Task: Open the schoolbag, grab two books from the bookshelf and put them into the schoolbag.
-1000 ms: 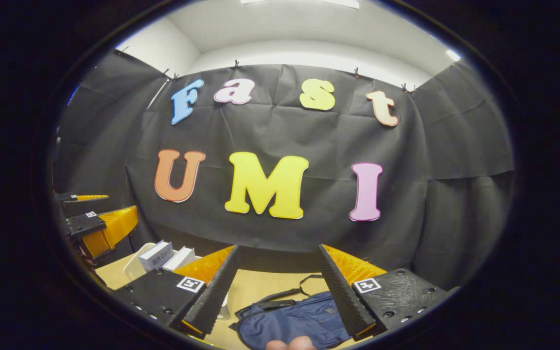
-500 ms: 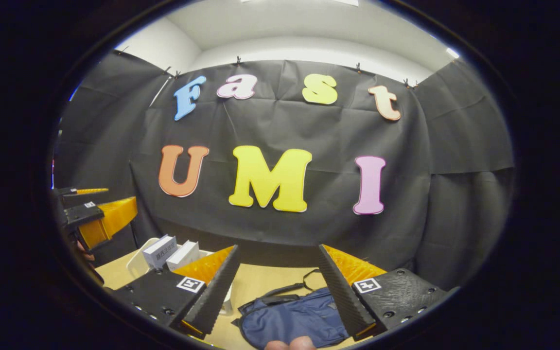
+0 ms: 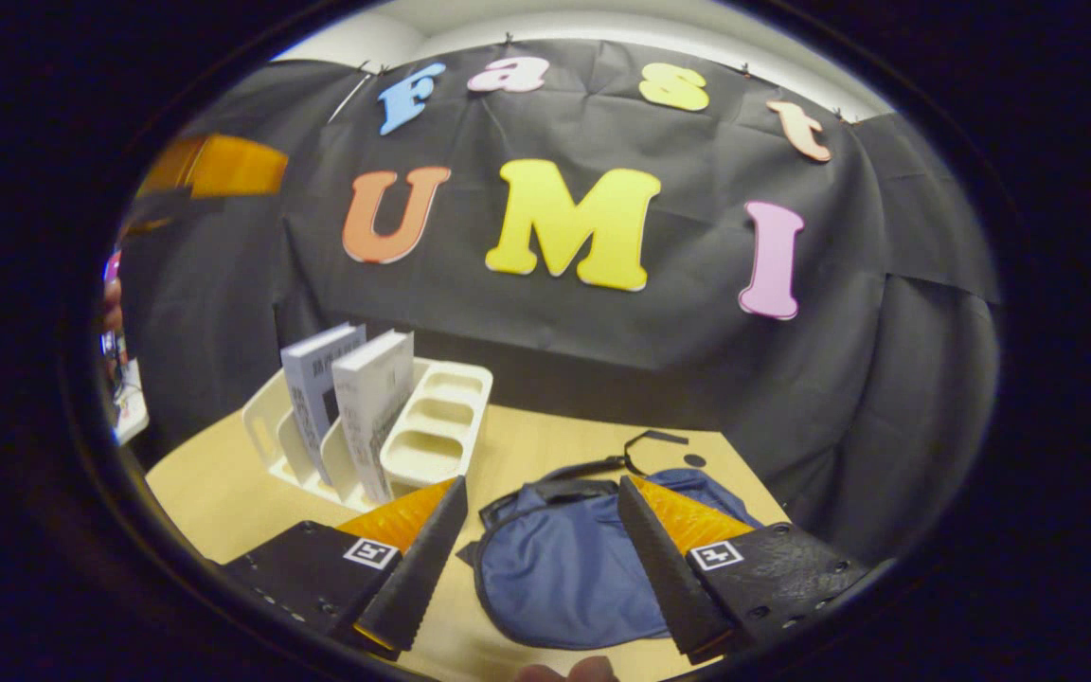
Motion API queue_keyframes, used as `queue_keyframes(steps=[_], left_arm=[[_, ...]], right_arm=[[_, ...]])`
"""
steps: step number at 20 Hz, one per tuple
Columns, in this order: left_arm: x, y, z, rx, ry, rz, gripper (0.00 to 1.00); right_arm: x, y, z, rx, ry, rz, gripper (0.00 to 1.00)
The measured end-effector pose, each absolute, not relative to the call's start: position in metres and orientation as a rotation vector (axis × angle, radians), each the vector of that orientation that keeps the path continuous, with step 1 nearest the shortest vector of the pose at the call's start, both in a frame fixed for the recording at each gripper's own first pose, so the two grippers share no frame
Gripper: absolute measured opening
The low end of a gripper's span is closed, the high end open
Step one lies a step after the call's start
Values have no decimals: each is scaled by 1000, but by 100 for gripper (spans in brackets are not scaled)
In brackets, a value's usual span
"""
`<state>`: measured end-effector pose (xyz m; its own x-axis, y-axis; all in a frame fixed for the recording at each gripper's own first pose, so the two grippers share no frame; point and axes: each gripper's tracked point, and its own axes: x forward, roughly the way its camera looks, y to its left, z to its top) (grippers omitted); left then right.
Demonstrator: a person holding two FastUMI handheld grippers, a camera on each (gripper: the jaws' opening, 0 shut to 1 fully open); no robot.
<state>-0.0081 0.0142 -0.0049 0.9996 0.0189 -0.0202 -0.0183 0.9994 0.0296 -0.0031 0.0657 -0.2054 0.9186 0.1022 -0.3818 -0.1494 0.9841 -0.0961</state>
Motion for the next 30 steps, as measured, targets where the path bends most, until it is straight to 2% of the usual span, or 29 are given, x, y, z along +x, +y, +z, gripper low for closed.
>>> queue_keyframes(steps=[1,5,9,20,21,22,23,24,28,29,30], left_arm=[[-10,16,-6,33,26,24,99],[-15,28,-8,53,46,54,99],[-23,42,-13,65,68,90,99],[-27,55,-19,120,122,133,99],[-25,55,-20,124,125,130,99],[-25,52,-20,126,128,127,99],[-24,50,-20,125,130,125,99],[-23,50,-21,124,134,124,99],[-23,46,-24,113,141,122,99],[-23,45,-25,108,143,122,99],[-22,44,-26,103,144,121,99]], right_arm=[[-3,72,-228,-135,427,144,96],[-4,90,-311,-191,585,185,98],[0,93,-365,-284,672,169,96],[42,76,-399,-290,629,-22,98],[45,75,-399,-281,614,-27,94],[48,73,-399,-278,611,-26,99],[49,73,-400,-265,604,-13,94],[51,71,-403,-252,615,-3,99],[50,79,-405,-145,669,90,64],[49,78,-403,-139,674,101,43],[49,77,-398,-128,675,111,33]])
